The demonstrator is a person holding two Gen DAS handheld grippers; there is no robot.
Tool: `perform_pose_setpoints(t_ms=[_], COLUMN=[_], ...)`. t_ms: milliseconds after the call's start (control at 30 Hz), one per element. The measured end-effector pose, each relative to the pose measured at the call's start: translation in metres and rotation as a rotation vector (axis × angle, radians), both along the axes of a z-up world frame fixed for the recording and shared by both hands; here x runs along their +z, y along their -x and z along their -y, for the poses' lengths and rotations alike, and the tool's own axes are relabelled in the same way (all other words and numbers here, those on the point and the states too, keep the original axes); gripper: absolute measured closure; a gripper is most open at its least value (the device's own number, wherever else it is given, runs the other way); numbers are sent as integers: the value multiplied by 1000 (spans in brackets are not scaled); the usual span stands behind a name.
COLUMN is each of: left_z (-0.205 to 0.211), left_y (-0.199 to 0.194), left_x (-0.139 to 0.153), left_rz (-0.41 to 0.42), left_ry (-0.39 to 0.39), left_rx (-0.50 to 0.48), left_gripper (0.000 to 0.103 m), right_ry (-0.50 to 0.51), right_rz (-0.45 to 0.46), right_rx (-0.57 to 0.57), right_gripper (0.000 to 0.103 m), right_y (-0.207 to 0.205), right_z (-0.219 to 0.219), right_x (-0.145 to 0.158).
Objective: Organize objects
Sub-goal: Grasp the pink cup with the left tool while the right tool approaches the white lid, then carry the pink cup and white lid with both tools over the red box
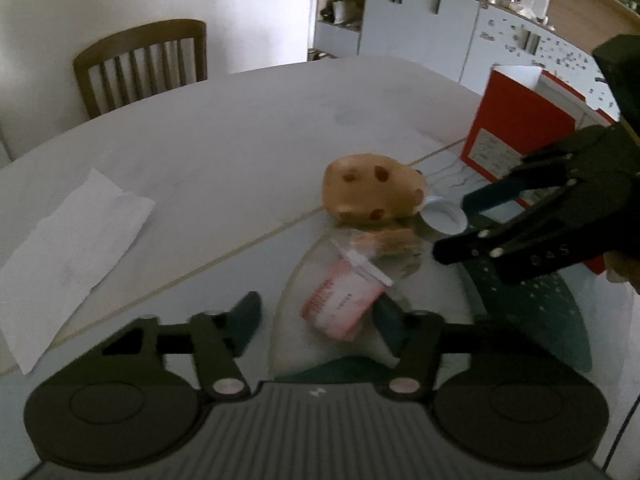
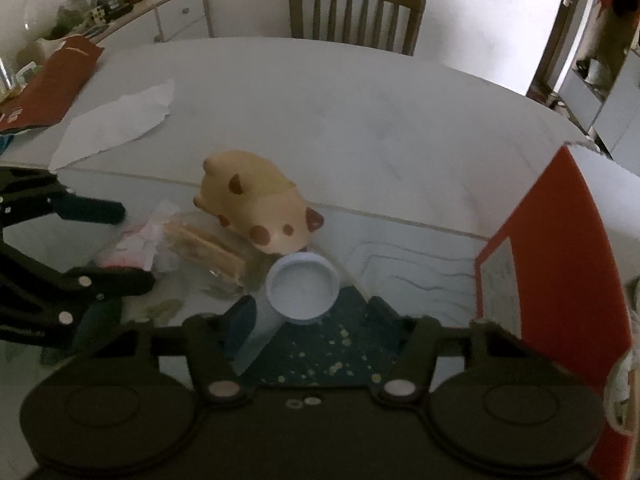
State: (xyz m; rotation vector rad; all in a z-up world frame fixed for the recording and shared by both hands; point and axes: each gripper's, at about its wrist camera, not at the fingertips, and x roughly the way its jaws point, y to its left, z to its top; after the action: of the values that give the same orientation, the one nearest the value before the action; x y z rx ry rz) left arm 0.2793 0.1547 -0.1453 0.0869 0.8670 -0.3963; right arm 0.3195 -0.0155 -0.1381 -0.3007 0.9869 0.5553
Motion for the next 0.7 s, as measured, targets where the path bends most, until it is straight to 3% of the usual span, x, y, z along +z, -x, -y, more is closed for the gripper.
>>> perform_pose_setpoints(t_ms=[100, 200, 700], left_z=[1, 2, 11], left_y=[2, 4, 46], left_x=[1, 2, 4], left_rz=[-3, -11, -71], left_ry=[10, 19, 88], left_rx=[-10, -12, 40], left_gripper=[67, 69, 70], right_ry=[-4, 6, -9], right_rz=[6, 17, -26], right_rx=[17, 28, -39], right_gripper=[56, 67, 68], right_y=[2, 5, 56], right_z=[-2, -6, 16], right_x=[2, 3, 7])
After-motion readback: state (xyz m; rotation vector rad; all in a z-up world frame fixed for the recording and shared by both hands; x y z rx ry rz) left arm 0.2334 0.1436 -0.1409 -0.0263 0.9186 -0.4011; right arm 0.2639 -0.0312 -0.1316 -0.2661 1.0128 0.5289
